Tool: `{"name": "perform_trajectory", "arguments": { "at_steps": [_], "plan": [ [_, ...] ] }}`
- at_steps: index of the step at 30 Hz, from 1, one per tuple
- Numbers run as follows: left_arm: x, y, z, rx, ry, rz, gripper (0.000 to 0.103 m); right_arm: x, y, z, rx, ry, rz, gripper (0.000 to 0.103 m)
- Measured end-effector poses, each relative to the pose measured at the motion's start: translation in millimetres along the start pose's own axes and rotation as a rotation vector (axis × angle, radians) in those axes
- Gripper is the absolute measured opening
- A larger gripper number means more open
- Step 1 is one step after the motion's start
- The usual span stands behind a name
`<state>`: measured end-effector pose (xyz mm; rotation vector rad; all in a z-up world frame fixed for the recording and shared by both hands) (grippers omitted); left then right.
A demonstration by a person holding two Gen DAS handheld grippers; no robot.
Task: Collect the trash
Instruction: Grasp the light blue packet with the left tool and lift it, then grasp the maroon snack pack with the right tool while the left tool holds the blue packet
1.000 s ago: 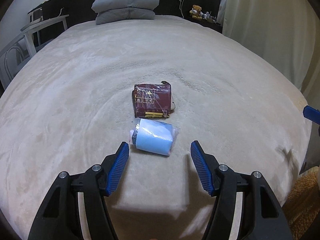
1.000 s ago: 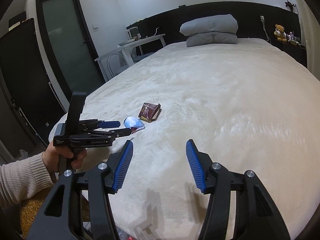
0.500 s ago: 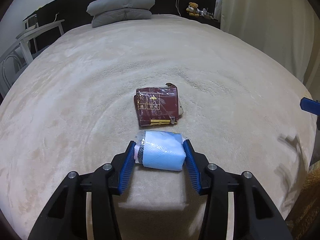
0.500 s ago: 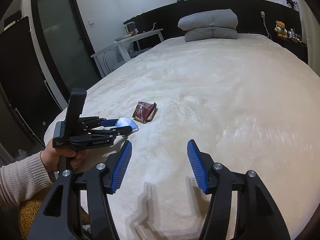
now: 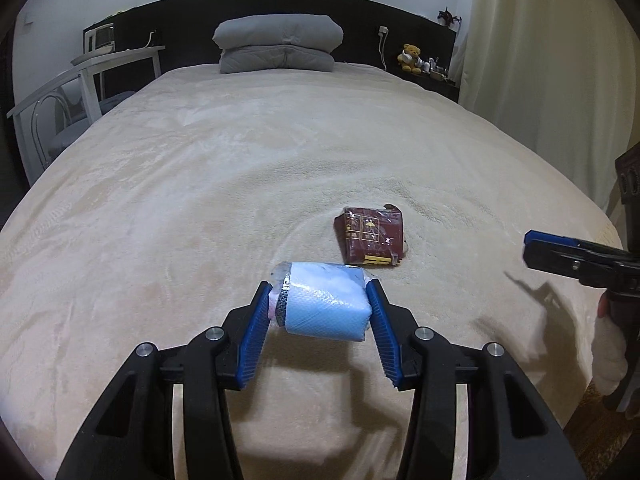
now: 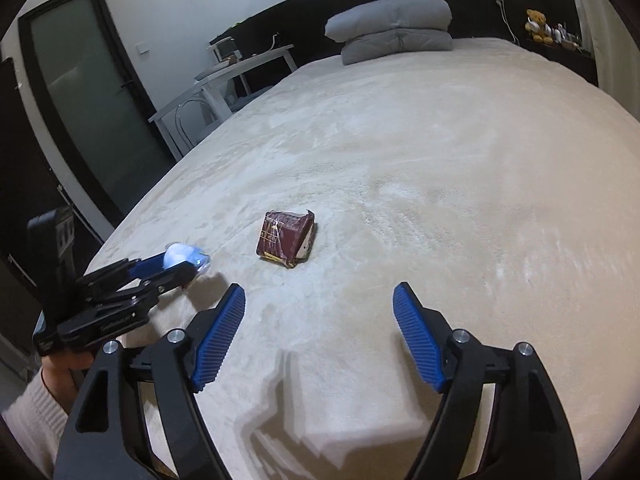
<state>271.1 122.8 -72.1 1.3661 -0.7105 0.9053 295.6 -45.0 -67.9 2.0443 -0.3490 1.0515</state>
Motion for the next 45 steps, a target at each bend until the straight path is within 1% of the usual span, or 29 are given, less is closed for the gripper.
{"name": "perform_trajectory", "arguments": {
  "at_steps": [4, 9, 13, 17, 22, 23, 24, 25, 30, 34, 40, 45],
  "plan": [
    [3, 15, -16, 0.013, 0.03, 0.027, 0.047, 5, -29, -23, -0.031, 0.018, 0.001, 0.076],
    [10, 33, -32, 0.021, 0.043, 0.058, 0.047, 9, -63, -39, -0.08, -0.005, -0.018, 0.076],
    [10, 43, -44, 0.026, 0.062, 0.075, 0.047, 6, -93, -43, -0.148, -0.02, -0.068, 0.076],
    [12, 50, -55, 0.026, 0.088, 0.091, 0.047, 3, -118, -43, -0.195, -0.024, -0.098, 0.076],
    [10, 56, -62, 0.025, 0.093, 0.096, 0.047, 2, -137, -46, -0.231, 0.002, -0.117, 0.075],
    [9, 57, -63, 0.025, 0.097, 0.094, 0.047, 2, -138, -47, -0.244, 0.018, -0.117, 0.066],
    [9, 57, -64, 0.025, 0.099, 0.093, 0.047, 1, -139, -47, -0.258, 0.034, -0.122, 0.059],
    [9, 57, -65, 0.026, 0.1, 0.092, 0.047, 0, -140, -49, -0.256, 0.041, -0.121, 0.059],
    [8, 60, -68, 0.033, 0.113, 0.088, 0.047, -3, -134, -55, -0.214, 0.069, -0.111, 0.059],
    [8, 61, -68, 0.034, 0.117, 0.089, 0.047, -1, -118, -59, -0.195, 0.076, -0.097, 0.059],
    [10, 67, -63, 0.044, 0.135, 0.101, 0.047, 1, -75, -63, -0.176, 0.085, -0.06, 0.059],
    [7, 76, -56, 0.051, 0.157, 0.108, 0.047, -9, -31, -68, -0.163, 0.093, -0.032, 0.059]
  ]
}}
Point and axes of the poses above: each gripper's, at about its wrist camera, not at the fingertips, and y roughly against the way its jaws point, z to its right, x to its top, the point moved 6 cm from there along -y, roughly the way its jaws point, and after that the axes turned 12 degrees about z, right-handed, at the moved point
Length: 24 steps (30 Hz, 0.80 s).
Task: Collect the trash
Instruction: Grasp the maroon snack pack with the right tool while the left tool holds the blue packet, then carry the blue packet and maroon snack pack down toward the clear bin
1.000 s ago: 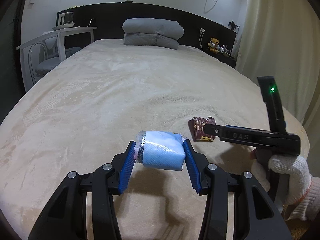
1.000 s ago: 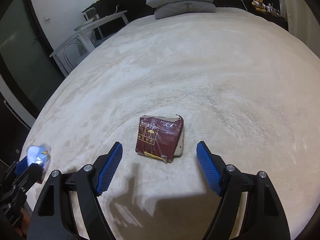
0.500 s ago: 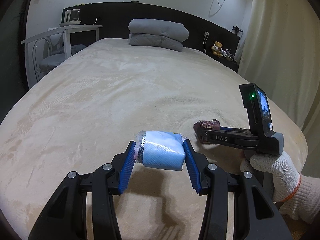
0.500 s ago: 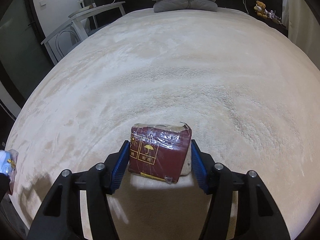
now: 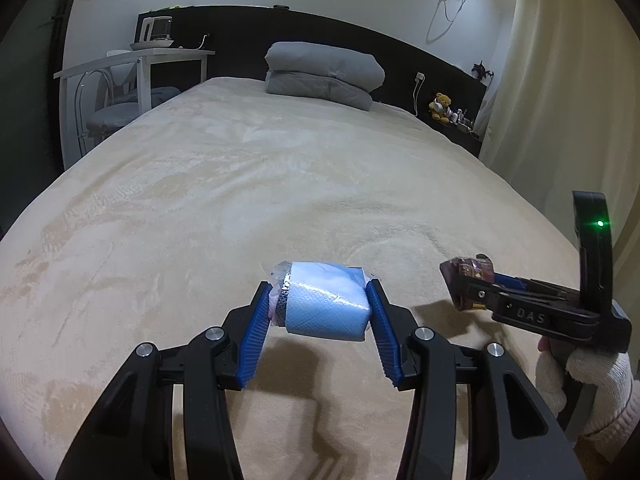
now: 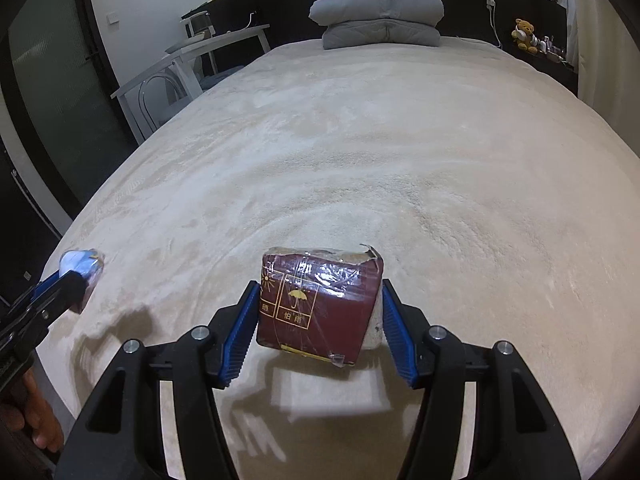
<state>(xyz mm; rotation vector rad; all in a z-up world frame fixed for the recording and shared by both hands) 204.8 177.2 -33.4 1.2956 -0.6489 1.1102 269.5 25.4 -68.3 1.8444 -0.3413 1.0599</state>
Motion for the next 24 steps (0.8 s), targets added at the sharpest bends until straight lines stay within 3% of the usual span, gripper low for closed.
{"name": "perform_trajectory", "arguments": {
  "at_steps": [11, 24],
  "plan": [
    [-11, 32, 40, -0.022, 0.003, 0.04, 0.047, -28, 98, 3, 0.032, 0.003, 0.079, 0.059],
    [-60, 86, 94, -0.085, 0.029, 0.025, 0.047, -77, 186, 14, 0.05, -0.008, 0.116, 0.059]
  ]
}}
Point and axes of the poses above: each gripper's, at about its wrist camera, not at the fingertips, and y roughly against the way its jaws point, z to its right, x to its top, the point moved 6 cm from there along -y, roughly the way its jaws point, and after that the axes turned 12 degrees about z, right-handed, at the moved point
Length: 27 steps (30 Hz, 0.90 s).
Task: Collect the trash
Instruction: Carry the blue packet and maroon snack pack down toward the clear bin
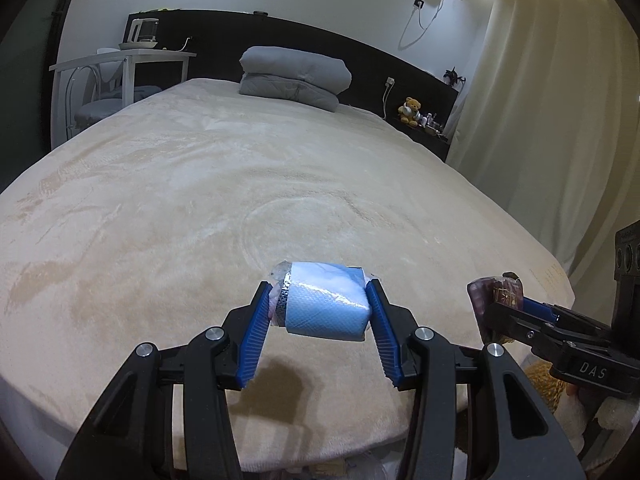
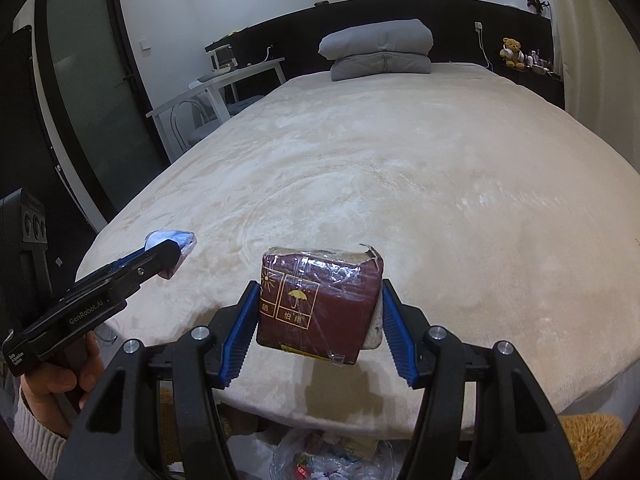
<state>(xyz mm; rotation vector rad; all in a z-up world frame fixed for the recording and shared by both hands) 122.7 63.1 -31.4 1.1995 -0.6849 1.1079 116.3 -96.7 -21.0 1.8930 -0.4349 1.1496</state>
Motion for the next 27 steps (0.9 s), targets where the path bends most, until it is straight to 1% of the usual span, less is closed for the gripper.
{"name": "perform_trajectory", "arguments": {
  "at_steps": [6, 13, 16, 20, 24, 27],
  "plan": [
    [-27, 23, 18, -0.011, -0.018, -0.018, 0.047, -22, 32, 4, -0.009, 0.013, 0.003, 0.059],
    [-57, 53, 34, -0.029, -0.02, -0.026, 0.047, -50, 66, 8, -0.014, -0.003, 0.002, 0.059],
    [-73, 63, 42, -0.042, -0.017, -0.046, 0.047, -63, 75, 10, -0.007, -0.011, -0.012, 0.059],
    [-91, 71, 54, -0.074, -0.019, -0.077, 0.047, -74, 84, 4, 0.002, 0.013, -0.019, 0.059],
    [-108, 71, 61, -0.059, -0.033, -0.122, 0.047, -86, 85, 3, 0.02, 0.01, -0.055, 0.059],
    [-120, 67, 67, -0.063, -0.033, -0.167, 0.047, -94, 81, 4, 0.029, 0.0, -0.088, 0.059]
  ]
}}
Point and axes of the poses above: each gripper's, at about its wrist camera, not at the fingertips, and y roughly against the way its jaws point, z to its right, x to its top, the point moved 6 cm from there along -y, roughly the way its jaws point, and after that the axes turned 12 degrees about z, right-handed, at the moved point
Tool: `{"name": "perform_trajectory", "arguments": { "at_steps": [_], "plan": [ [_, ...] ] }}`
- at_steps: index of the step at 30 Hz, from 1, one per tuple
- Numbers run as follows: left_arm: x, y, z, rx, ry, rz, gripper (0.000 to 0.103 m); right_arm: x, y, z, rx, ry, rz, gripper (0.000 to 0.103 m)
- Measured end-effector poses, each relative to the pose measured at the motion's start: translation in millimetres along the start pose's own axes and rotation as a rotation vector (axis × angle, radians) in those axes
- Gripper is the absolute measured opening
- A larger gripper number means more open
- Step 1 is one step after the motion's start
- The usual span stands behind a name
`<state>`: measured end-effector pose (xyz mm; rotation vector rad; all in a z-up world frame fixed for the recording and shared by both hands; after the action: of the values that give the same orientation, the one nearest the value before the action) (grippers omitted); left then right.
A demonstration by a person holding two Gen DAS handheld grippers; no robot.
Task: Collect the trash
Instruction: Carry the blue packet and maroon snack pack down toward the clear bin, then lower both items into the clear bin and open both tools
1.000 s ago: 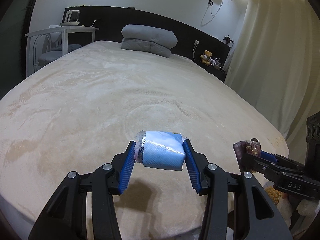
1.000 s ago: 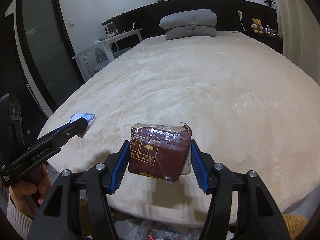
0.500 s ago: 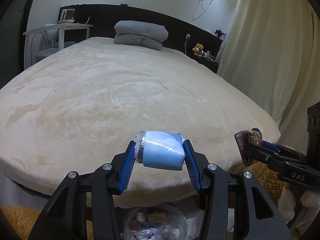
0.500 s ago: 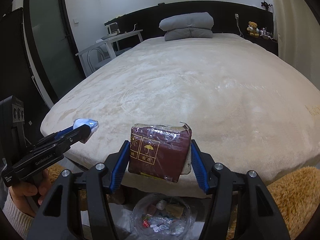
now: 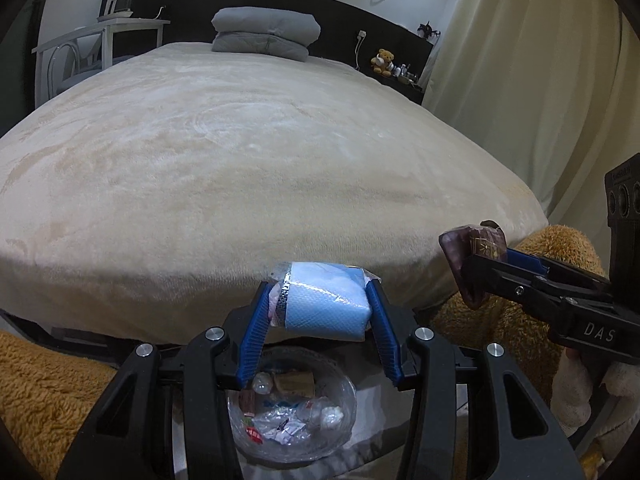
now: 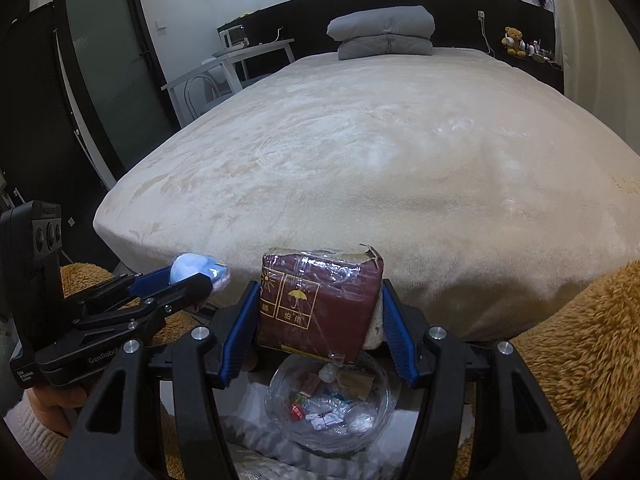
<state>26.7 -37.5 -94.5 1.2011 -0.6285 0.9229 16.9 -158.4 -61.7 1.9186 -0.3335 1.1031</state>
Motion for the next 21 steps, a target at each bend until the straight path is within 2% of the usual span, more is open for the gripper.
{"name": "perform_trajectory", "arguments": {
  "at_steps": [8, 21],
  "plan": [
    [-34, -23, -3, 0.016, 0.032, -0.165, 0.047, -36, -29, 20, 0.016, -0.093, -0.179, 0.059],
    [-95, -72, -16, 0.033, 0.137, -0.503, 0.047, -82, -83, 39, 0.05, -0.274, -0.467, 0.059]
  ]
}}
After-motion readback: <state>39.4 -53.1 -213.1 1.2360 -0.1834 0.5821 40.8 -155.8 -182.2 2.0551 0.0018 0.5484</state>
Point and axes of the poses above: each gripper's, at about its wrist camera, not at the fingertips, and y roughly against the way its jaws point, z to its right, x to its top, the point moved 6 cm from there along -y, roughly the way its jaws point, and after that the axes turned 12 degrees about z, right-handed, at the moved point
